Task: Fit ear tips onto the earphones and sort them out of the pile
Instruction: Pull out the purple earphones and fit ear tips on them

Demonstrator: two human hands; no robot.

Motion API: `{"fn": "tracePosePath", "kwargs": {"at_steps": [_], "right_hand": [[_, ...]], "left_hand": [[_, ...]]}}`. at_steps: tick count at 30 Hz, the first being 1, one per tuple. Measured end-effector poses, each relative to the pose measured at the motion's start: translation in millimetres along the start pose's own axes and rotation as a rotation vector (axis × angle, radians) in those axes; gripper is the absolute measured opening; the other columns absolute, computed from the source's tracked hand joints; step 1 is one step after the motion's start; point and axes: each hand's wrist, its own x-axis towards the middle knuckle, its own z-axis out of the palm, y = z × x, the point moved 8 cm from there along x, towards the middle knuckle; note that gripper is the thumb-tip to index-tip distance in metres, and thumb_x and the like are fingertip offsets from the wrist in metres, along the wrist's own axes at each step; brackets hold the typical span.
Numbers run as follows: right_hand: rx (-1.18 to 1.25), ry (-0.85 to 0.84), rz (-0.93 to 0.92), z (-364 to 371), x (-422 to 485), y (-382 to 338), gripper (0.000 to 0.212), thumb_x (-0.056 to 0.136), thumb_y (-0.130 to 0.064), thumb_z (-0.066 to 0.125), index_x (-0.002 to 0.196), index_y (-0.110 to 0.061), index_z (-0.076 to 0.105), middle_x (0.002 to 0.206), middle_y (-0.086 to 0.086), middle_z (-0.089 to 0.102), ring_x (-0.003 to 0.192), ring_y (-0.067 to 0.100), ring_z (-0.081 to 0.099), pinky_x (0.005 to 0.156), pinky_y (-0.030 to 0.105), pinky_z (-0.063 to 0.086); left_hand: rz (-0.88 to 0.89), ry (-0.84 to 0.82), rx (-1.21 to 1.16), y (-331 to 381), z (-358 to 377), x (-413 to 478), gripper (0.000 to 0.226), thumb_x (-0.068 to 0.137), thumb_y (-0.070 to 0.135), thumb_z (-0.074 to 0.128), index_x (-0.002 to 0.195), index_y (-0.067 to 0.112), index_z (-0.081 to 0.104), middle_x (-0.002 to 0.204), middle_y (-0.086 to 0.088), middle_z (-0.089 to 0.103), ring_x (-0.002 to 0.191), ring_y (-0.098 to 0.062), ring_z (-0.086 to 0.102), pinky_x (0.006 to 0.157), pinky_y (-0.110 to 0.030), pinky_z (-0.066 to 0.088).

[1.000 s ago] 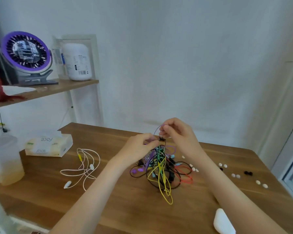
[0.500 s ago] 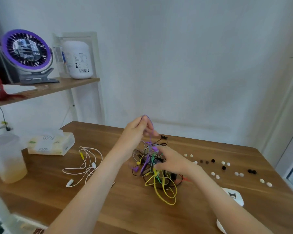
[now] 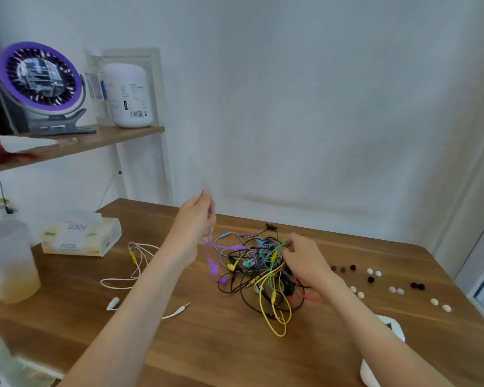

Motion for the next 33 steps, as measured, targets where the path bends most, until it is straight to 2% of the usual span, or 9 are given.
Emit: {"fn": "tracePosePath", "kwargs": {"at_steps": [4, 6, 14, 19, 22, 24, 27, 30, 33], "right_hand": [[0.112, 0.093, 0.029, -14, 2, 1, 0.013, 0.098, -0.013, 0.044, 0.108, -0.012, 0.052, 0.082, 0.002, 0.058, 0.06, 0.01, 0.046, 0.053, 0.025, 0.035], [0.172, 0.103, 0.016, -16, 2, -3, 0.01, 0.099, -0.014, 0.042, 0.107, -0.017, 0.047, 0.083, 0.001, 0.058, 0.06, 0.011, 0.046, 0.055, 0.025, 0.037], [0.373, 0.087, -0.024, -10, -1, -12, 0.017, 0.099, -0.014, 0.043, 0.112, -0.015, 0.054, 0.074, 0.004, 0.057, 0.062, 0.019, 0.051, 0.06, 0.033, 0.043], [0.224, 0.065, 0.003, -10, -4, -8, 0.034, 0.097, -0.01, 0.046, 0.131, -0.015, 0.045, 0.106, 0.006, 0.058, 0.09, 0.022, 0.057, 0.076, 0.032, 0.046], [0.11, 0.085, -0.161, -10, -9, -27, 0.054, 0.091, -0.014, 0.054, 0.141, -0.022, 0.037, 0.126, -0.004, 0.044, 0.116, 0.011, 0.04, 0.095, 0.024, 0.033], [0.16, -0.002, -0.29, -2, -13, -54, 0.052, 0.089, -0.02, 0.059, 0.137, -0.029, 0.042, 0.123, -0.012, 0.047, 0.105, 0.009, 0.046, 0.091, 0.021, 0.038], [0.214, -0.129, -0.346, 10, -11, -83, 0.017, 0.089, -0.022, 0.06, 0.104, -0.031, 0.057, 0.099, -0.009, 0.061, 0.081, 0.015, 0.056, 0.07, 0.023, 0.043], [0.209, -0.133, -0.29, 7, 1, -86, 0.01, 0.093, -0.02, 0.054, 0.084, -0.02, 0.058, 0.079, -0.004, 0.061, 0.073, 0.015, 0.055, 0.067, 0.025, 0.042], [0.104, -0.152, -0.218, 9, 11, -74, 0.018, 0.096, -0.02, 0.049, 0.088, -0.01, 0.061, 0.082, 0.004, 0.063, 0.075, 0.019, 0.057, 0.065, 0.027, 0.042]], "left_hand": [[-0.057, -0.053, 0.495, -12, -9, -4, 0.049, 0.095, 0.053, 0.043, 0.072, 0.013, 0.058, 0.042, 0.01, 0.037, 0.039, -0.01, 0.029, 0.041, -0.02, 0.029], [-0.113, -0.171, 0.742, -31, -5, -7, 0.052, 0.088, 0.062, 0.05, 0.074, 0.013, 0.063, 0.062, 0.002, 0.052, 0.055, -0.012, 0.043, 0.061, -0.027, 0.045], [-0.226, -0.477, 1.308, -101, 12, -15, 0.04, 0.084, 0.048, 0.064, 0.094, 0.01, 0.067, 0.087, -0.003, 0.058, 0.081, -0.021, 0.053, 0.07, -0.028, 0.04], [-0.054, -0.317, 1.127, -82, 20, -10, 0.022, 0.094, 0.03, 0.051, 0.082, 0.02, 0.066, 0.083, -0.001, 0.064, 0.083, -0.022, 0.059, 0.068, -0.028, 0.041], [0.106, -0.224, 0.955, -49, 30, -10, 0.028, 0.098, 0.032, 0.043, 0.079, 0.024, 0.062, 0.085, -0.001, 0.066, 0.082, -0.024, 0.062, 0.073, -0.033, 0.048], [0.217, -0.157, 0.891, -24, 36, -10, 0.026, 0.098, 0.032, 0.044, 0.082, 0.028, 0.063, 0.087, 0.0, 0.061, 0.088, -0.022, 0.058, 0.072, -0.033, 0.043], [0.409, 0.017, 0.981, 12, 38, -12, 0.023, 0.097, 0.035, 0.047, 0.09, 0.03, 0.069, 0.087, 0.005, 0.038, 0.098, -0.021, 0.038, 0.079, -0.027, 0.027], [0.509, 0.182, 0.968, 44, 27, -19, 0.022, 0.094, 0.037, 0.052, 0.078, 0.037, 0.066, 0.112, 0.011, 0.038, 0.11, -0.017, 0.031, 0.086, -0.025, 0.016], [0.396, 0.151, 0.432, 63, 10, -20, 0.032, 0.088, 0.028, 0.052, 0.056, 0.027, 0.054, 0.121, 0.02, 0.056, 0.119, -0.013, 0.04, 0.09, -0.029, 0.03]]}}
